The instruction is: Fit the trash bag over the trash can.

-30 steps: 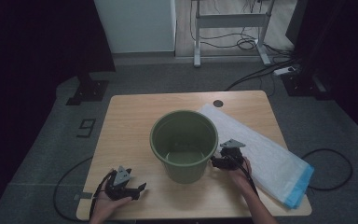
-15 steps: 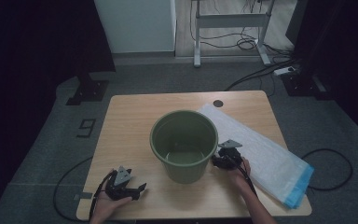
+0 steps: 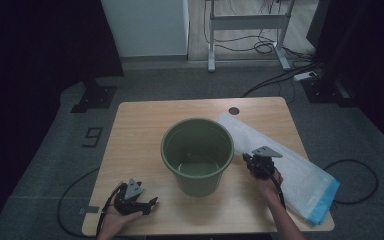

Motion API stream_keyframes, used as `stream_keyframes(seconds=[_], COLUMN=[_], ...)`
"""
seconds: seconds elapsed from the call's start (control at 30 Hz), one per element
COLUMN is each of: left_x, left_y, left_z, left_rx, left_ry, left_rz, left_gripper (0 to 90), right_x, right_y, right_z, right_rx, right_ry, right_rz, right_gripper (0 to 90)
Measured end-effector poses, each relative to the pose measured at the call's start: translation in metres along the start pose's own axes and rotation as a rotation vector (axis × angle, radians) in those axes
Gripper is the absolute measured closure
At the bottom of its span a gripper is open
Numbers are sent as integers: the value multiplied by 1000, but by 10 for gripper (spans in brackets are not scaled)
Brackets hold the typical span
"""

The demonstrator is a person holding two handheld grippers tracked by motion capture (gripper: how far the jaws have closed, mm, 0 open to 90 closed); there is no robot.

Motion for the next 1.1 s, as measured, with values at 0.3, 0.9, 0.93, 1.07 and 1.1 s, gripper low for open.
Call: stream_keyframes(seconds=[0.3, 0.9, 0.93, 1.07, 1.1], left_x=[2, 1, 2, 1, 1], left_y=[0, -1, -1, -1, -1], left_z=[-1, -2, -2, -2, -3], left_rx=[6, 9, 9, 8, 8], left_ry=[3, 1, 0, -2, -2], left_rz=[-5, -2, -2, 2, 3], left_gripper=[149, 149, 149, 149, 149], right_x=[63, 153, 153, 172, 176], right_y=[31, 80, 80, 90, 92], right_z=[-22, -31, -31, -29, -28], right_rx=[-101, -118, -118, -108, -104], right_ry=[62, 67, 67, 82, 83], right_rz=[-178, -430, -430, -476, -485], right_gripper=[891, 892, 892, 892, 892])
Point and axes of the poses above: each handheld gripper's, and its own axes: x roughly backward along the jaws, y roughly out of its top, z roughly to its left, the point moved 5 cm from there along -x, roughly forward along the jaws, and after that the axes turned 11 degrees about z, right-handed, at the moved point
